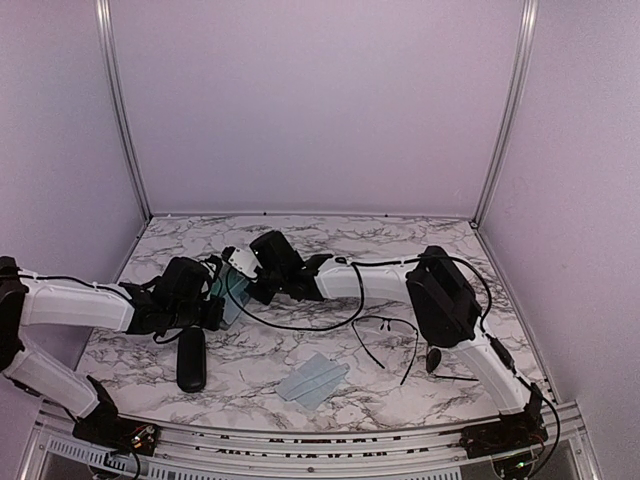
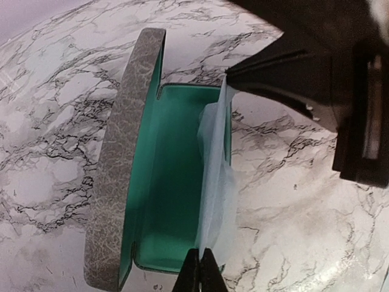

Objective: Organize the sunglasses
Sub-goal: Place the folded cleaning cloth in the sunglasses case.

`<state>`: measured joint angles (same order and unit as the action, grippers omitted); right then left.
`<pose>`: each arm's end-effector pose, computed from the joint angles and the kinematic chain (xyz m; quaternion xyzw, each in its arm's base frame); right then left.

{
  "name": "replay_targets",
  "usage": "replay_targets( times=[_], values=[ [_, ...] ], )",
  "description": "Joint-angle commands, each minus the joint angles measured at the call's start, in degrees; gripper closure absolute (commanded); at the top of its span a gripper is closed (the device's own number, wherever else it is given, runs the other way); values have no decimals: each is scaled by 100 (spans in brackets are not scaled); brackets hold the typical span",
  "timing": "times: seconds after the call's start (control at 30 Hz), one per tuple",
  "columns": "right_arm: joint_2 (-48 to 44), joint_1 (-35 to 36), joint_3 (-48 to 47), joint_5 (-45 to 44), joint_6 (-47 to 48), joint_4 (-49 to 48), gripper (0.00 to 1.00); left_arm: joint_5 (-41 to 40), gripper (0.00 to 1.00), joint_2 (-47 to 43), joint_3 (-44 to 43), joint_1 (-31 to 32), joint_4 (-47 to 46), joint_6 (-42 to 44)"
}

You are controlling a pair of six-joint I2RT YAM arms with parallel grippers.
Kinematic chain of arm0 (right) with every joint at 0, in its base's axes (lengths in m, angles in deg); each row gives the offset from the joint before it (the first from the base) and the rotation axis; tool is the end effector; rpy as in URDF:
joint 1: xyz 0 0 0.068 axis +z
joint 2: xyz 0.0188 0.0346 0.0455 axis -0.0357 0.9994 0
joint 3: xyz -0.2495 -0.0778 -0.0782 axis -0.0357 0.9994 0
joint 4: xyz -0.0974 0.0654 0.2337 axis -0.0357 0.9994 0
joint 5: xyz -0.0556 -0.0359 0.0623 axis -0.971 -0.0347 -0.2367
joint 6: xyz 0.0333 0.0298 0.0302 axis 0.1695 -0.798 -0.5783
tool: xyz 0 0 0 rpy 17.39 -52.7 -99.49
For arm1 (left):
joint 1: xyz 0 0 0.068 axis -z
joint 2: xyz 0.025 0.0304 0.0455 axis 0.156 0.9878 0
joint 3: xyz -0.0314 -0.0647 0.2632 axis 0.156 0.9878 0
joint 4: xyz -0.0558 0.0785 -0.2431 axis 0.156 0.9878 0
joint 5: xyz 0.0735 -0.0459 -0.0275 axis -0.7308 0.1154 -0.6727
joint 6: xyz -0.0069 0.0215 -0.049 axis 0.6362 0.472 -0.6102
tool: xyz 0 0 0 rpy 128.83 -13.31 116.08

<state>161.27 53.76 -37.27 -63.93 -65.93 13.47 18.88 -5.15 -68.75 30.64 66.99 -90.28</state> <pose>0.3263 0.4688 0.1560 -0.5058 0.7194 0.0676 0.4713 0.2160 -0.1663 0.1708 0.1349 0.8926 -0.0808 0.4226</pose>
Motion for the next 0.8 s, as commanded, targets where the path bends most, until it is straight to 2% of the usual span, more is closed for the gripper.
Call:
replay_targets(
  times=[0.0,0.27,0.5,0.77],
  values=[
    [-675,-83,435,-341,-13,-367,100,457,100,-446,-159,-24,503,-85],
    [-1129,-81,1010,-443,-34,-506,100,919,100,-538,-215,0,581,-225],
    [-1084,-84,1095,-570,0,-482,100,888,100,-391,-129,19,479,-325],
    [-1073,-88,1163,-743,115,-441,100,1412,100,-459,-189,20,550,-467]
  ],
)
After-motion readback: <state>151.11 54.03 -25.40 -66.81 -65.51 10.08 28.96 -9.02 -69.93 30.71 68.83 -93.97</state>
